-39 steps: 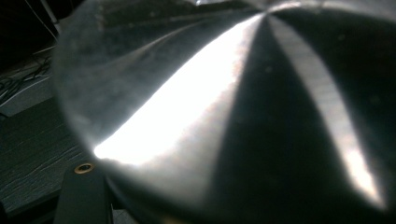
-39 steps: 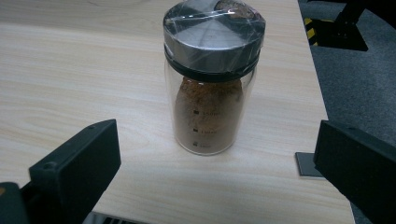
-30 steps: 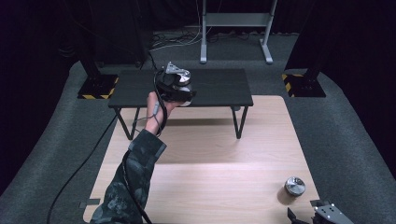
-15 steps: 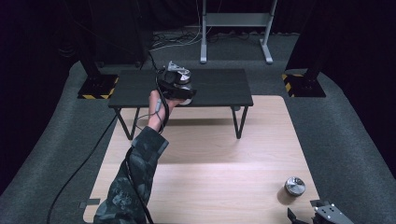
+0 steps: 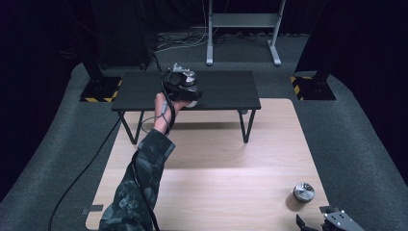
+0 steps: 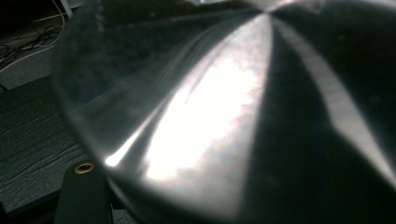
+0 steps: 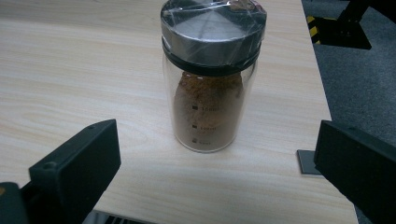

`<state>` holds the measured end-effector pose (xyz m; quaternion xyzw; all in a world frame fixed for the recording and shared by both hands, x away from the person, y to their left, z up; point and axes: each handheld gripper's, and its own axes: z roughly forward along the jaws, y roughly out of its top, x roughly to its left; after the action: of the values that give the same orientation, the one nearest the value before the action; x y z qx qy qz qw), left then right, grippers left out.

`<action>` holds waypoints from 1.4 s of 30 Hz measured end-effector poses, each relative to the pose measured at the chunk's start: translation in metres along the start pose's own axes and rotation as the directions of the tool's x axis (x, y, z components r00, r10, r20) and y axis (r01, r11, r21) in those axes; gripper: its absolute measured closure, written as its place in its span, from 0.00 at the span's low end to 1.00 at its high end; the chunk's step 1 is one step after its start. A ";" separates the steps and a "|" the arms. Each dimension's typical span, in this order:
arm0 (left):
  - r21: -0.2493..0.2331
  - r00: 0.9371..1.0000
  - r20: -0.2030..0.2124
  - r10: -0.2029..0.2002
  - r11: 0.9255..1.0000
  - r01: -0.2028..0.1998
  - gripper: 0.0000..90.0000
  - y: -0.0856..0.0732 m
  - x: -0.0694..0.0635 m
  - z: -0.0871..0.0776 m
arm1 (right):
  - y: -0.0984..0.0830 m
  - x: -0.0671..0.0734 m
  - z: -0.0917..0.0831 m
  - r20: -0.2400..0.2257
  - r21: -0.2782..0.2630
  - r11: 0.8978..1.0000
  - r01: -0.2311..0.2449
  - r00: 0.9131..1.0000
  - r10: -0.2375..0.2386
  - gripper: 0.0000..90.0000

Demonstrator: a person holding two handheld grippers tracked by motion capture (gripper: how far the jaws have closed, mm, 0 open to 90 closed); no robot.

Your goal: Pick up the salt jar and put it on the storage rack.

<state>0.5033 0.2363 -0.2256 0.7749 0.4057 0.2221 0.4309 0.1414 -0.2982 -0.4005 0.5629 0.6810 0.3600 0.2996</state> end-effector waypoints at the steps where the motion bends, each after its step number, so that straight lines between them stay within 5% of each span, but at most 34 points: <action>1: 0.000 1.000 0.000 0.000 1.000 0.000 0.34 0.000 0.000 0.000 | 0.000 0.000 0.000 0.000 0.000 1.000 0.000 1.000 0.000 0.00; 20: -0.022 1.000 -0.008 -0.002 1.000 0.001 0.34 -0.005 -0.002 0.001 | -0.001 0.000 0.000 0.001 -0.004 1.000 -0.002 1.000 0.002 0.00; 28: -0.025 0.999 -0.040 0.012 1.000 -0.013 0.00 -0.008 -0.009 -0.005 | 0.000 0.000 0.001 -0.004 -0.001 1.000 -0.001 1.000 0.001 0.00; 39: -0.073 0.995 -0.078 0.059 0.995 -0.065 0.00 -0.031 -0.026 -0.035 | 0.000 0.002 0.001 -0.004 -0.004 1.000 0.004 1.000 -0.004 0.00; 42: -0.092 0.996 -0.058 0.067 0.993 -0.072 0.00 -0.043 -0.027 -0.045 | 0.001 0.002 0.001 -0.005 -0.004 1.000 0.003 1.000 -0.003 0.00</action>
<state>0.4379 0.2489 -0.2378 0.7611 0.3791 0.2771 0.4475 0.1421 -0.2956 -0.4007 0.5606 0.6818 0.3622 0.2996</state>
